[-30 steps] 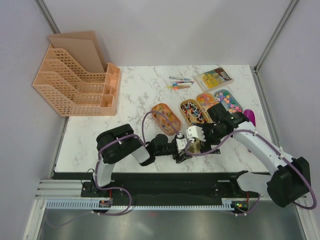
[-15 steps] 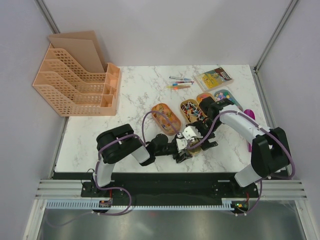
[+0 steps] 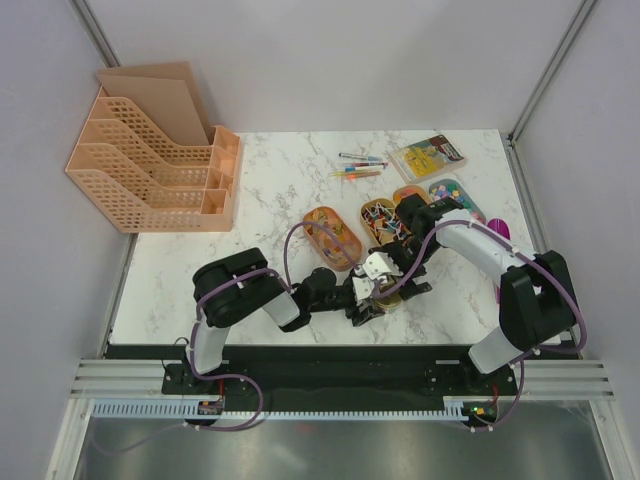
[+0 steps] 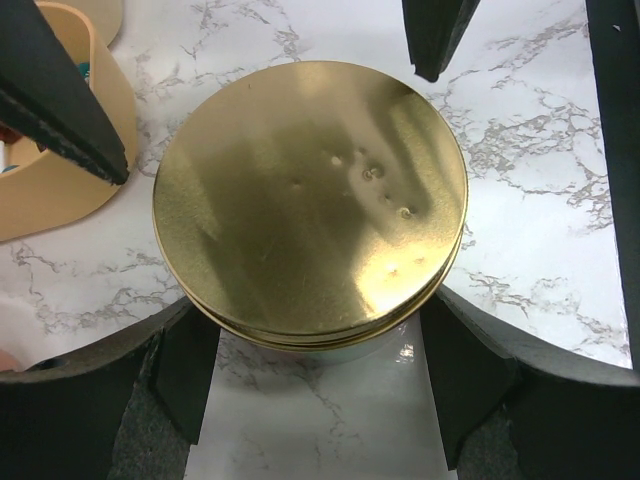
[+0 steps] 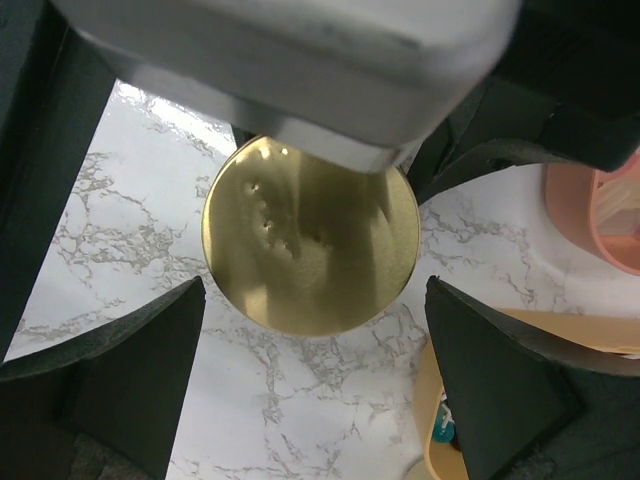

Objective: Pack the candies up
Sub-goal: Screw the bottle lid onto the packing bottle.

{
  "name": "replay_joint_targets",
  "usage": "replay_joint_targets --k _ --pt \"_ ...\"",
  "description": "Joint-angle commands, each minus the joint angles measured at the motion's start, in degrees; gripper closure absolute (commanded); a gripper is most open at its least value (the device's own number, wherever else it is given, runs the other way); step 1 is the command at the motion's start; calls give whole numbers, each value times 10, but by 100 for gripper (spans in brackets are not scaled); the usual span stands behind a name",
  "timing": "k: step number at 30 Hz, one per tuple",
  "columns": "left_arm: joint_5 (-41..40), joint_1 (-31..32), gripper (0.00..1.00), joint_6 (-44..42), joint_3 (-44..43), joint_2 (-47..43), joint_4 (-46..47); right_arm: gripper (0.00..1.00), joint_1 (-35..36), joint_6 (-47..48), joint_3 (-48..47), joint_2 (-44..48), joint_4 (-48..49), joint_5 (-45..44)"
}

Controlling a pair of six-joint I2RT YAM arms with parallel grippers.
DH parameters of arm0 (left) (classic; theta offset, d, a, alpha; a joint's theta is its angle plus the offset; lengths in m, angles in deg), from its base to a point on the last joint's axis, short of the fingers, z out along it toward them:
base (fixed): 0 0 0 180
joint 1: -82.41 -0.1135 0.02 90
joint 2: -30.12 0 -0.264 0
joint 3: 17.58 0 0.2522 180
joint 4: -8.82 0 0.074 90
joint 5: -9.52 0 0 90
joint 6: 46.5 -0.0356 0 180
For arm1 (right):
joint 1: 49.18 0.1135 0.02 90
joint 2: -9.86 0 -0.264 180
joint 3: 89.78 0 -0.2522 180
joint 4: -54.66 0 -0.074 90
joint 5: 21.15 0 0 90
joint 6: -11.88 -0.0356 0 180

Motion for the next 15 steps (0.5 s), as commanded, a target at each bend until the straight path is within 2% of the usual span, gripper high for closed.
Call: replay_joint_targets --k 1,15 --pt "-73 -9 92 -35 23 44 -169 2 6 -3 -5 -9 8 44" --pt "-73 -9 92 -33 20 44 -172 2 26 -10 5 -18 10 38"
